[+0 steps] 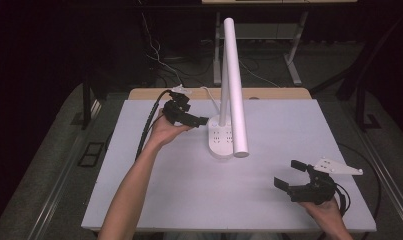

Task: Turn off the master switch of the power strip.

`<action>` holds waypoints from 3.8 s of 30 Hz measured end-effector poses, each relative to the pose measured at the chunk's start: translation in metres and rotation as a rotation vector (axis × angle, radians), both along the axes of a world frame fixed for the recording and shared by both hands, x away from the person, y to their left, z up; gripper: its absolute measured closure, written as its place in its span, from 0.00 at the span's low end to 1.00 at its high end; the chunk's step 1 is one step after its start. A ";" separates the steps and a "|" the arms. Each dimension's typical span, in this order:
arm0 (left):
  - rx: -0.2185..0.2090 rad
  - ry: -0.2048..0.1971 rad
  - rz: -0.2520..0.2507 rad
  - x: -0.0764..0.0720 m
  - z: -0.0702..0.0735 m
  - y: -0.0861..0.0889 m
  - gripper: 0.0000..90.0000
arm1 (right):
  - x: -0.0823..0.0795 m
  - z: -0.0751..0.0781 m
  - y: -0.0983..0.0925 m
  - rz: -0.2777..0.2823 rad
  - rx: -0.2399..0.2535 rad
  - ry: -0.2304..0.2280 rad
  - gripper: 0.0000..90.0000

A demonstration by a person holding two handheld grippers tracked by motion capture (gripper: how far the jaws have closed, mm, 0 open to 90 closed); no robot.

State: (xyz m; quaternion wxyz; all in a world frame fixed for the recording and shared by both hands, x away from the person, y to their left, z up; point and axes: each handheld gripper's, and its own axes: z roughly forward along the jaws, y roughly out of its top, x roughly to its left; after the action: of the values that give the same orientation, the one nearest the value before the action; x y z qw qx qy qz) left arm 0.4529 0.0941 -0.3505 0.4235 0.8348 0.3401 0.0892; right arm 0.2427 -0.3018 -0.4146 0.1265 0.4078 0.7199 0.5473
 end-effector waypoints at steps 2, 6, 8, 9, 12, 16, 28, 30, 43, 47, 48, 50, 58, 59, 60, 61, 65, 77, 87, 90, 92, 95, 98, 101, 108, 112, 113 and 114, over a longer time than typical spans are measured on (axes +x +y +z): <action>-0.006 0.013 0.008 0.004 -0.002 -0.001 0.05 | 0.000 0.000 0.000 0.002 -0.002 -0.001 0.00; -0.007 0.023 0.016 0.011 -0.003 -0.002 0.07 | 0.000 0.000 0.000 0.002 -0.002 -0.001 0.00; -0.013 0.025 0.020 0.015 -0.005 -0.003 0.08 | 0.000 0.000 0.000 0.002 -0.002 -0.001 0.00; -0.020 0.030 0.029 0.016 -0.006 -0.005 0.09 | 0.000 0.000 0.000 0.001 -0.002 -0.001 0.00; -0.037 0.039 0.036 0.019 -0.008 -0.007 0.11 | 0.000 0.000 -0.001 0.000 0.001 -0.002 0.00; -0.072 0.057 0.043 0.024 -0.012 -0.011 0.15 | 0.000 0.000 -0.001 0.002 -0.002 -0.001 0.00; -0.117 0.091 0.067 0.032 -0.025 -0.017 0.30 | 0.000 0.000 -0.002 0.004 -0.004 -0.001 0.00; -0.115 0.092 0.064 0.034 -0.027 -0.017 0.34 | 0.000 0.000 -0.002 0.004 -0.004 -0.001 0.00; -0.141 0.119 0.059 0.039 -0.040 -0.024 0.63 | 0.000 0.000 -0.002 0.005 -0.002 -0.001 0.00; -0.127 0.127 0.042 0.039 -0.043 -0.026 0.80 | 0.000 0.000 -0.002 0.007 -0.003 -0.002 0.00; -0.121 0.127 0.042 0.039 -0.044 -0.027 0.84 | 0.000 0.000 -0.003 0.007 -0.002 -0.002 0.00; -0.122 0.127 0.049 0.039 -0.046 -0.028 0.91 | 0.000 0.000 -0.003 0.007 -0.003 -0.001 0.00; -0.117 0.133 0.059 0.042 -0.054 -0.030 1.00 | 0.000 0.000 -0.003 0.008 -0.001 -0.001 0.00; -0.122 0.136 0.067 0.043 -0.055 -0.031 1.00 | 0.000 0.000 -0.003 0.008 -0.001 -0.001 0.00; -0.122 0.144 0.071 0.043 -0.057 -0.032 1.00 | 0.000 0.000 -0.003 0.008 -0.002 -0.002 0.00; -0.122 0.147 0.071 0.043 -0.058 -0.032 1.00 | 0.000 0.000 -0.003 0.008 -0.002 -0.001 0.00; -0.136 0.160 0.079 0.044 -0.063 -0.035 1.00 | 0.000 0.000 -0.003 0.008 -0.001 -0.003 0.00; -0.156 0.183 0.073 0.045 -0.076 -0.043 1.00 | 0.000 0.000 -0.003 0.011 -0.003 -0.001 0.00; -0.170 0.213 0.096 0.047 -0.082 -0.043 1.00 | 0.000 0.000 -0.003 0.015 -0.009 -0.004 0.00; -0.181 0.224 0.098 0.048 -0.083 -0.042 1.00 | 0.000 0.000 -0.003 0.019 -0.011 -0.007 0.00; -0.169 0.211 0.108 0.047 -0.083 -0.043 1.00 | -0.001 0.000 -0.003 0.020 -0.011 -0.006 0.00; -0.170 0.217 0.130 0.048 -0.083 -0.044 1.00 | -0.001 0.000 -0.003 0.021 -0.012 -0.006 0.00; -0.168 0.217 0.129 0.048 -0.083 -0.044 1.00 | -0.001 0.001 -0.003 0.019 -0.011 -0.009 0.00; -0.153 0.199 0.133 0.046 -0.082 -0.046 1.00 | -0.001 0.000 -0.003 0.019 -0.010 -0.006 0.00; -0.110 0.148 0.138 0.041 -0.081 -0.051 1.00 | -0.001 0.001 -0.003 0.019 -0.010 -0.009 0.00; -0.043 0.131 0.111 0.039 -0.079 -0.050 1.00 | -0.001 0.001 -0.004 0.018 -0.008 -0.008 0.00; -0.057 0.131 0.130 0.038 -0.079 -0.052 1.00 | -0.001 0.001 -0.004 0.017 -0.009 -0.009 0.00; -0.026 0.114 0.111 0.038 -0.078 -0.052 1.00 | -0.001 0.001 -0.004 0.018 -0.008 -0.011 0.00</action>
State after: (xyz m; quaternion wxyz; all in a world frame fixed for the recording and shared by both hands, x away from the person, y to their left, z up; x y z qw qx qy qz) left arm 0.4910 0.0423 -0.4288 0.4089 0.8127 0.4107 0.0606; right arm 0.2417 -0.3057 -0.4136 0.1273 0.3976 0.7251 0.5477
